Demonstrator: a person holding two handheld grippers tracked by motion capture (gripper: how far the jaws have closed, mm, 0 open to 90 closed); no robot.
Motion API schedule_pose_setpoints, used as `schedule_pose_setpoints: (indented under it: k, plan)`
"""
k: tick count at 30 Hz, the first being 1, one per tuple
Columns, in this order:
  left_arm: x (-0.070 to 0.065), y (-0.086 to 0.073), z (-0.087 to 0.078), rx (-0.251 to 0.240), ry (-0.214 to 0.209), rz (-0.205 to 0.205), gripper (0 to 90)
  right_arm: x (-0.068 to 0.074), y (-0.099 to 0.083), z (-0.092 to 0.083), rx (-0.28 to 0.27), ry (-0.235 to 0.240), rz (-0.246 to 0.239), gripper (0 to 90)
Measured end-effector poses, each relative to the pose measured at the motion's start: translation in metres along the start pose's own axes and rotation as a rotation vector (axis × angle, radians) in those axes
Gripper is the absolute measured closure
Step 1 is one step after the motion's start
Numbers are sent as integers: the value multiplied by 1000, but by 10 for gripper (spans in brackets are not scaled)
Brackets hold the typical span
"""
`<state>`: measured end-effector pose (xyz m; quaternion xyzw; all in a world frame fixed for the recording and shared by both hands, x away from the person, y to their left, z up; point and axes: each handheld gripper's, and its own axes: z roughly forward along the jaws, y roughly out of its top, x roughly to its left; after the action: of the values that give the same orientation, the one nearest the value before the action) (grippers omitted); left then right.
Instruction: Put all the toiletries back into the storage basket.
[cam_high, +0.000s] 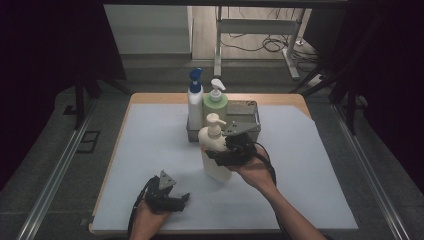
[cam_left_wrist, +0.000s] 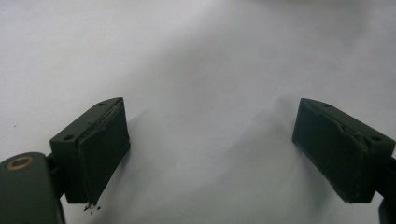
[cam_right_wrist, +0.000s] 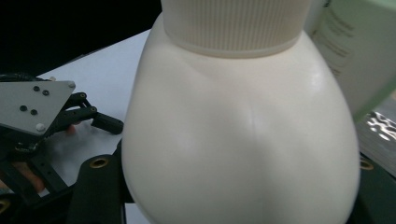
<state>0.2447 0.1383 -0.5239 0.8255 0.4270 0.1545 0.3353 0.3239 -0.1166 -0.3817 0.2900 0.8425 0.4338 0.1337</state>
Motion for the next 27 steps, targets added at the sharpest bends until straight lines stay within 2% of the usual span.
schedule_pose_setpoints:
  k: [14,27]
  plan:
    - [0,0,0,0,-1,-1,106,-25,3,-37,17,-53,32,367]
    - [0,0,0,2,-2,-1,106,-49,12,-65,0,-107,66,368]
